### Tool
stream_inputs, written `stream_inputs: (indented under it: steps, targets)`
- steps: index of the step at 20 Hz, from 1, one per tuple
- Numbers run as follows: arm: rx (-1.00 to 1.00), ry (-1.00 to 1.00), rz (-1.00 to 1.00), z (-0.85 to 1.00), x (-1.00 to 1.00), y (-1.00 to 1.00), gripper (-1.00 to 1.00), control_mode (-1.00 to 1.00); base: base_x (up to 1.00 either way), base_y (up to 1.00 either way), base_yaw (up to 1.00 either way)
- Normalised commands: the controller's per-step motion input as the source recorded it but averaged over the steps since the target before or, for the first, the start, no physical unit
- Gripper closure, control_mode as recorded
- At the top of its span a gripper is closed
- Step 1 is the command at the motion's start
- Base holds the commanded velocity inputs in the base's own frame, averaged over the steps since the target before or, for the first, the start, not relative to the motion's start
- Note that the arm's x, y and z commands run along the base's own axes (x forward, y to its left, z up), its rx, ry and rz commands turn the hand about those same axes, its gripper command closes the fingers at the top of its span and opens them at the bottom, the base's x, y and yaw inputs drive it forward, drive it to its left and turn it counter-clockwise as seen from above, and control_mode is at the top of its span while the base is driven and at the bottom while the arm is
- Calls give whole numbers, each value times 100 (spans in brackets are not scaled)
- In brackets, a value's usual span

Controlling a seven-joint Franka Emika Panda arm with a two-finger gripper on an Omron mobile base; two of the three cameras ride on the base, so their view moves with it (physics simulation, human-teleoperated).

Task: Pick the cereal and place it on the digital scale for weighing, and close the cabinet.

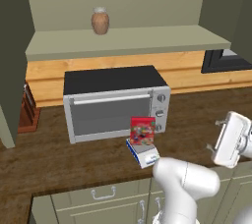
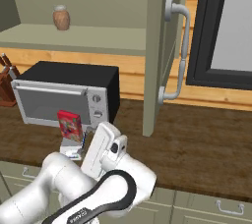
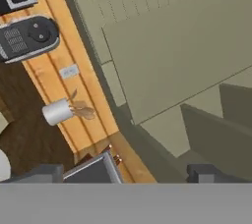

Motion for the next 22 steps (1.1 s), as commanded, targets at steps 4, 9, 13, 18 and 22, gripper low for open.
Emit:
stream_inputs:
  steps: [4,9,13,18,22]
  targets:
    - [20,-23,-18,62,-5,-49,-100,-100,0,0,0]
    - [15,-16,-20,51,-1,-66,-100,-100,0,0,0]
    - [12,1,-21,11,-1,-75,-100,-100,0,0,0]
    - [13,11,-10,8,-5,-92,-100,-100,0,0,0]
    - [10,16,-6,0,0,-85,-100,-100,0,0,0]
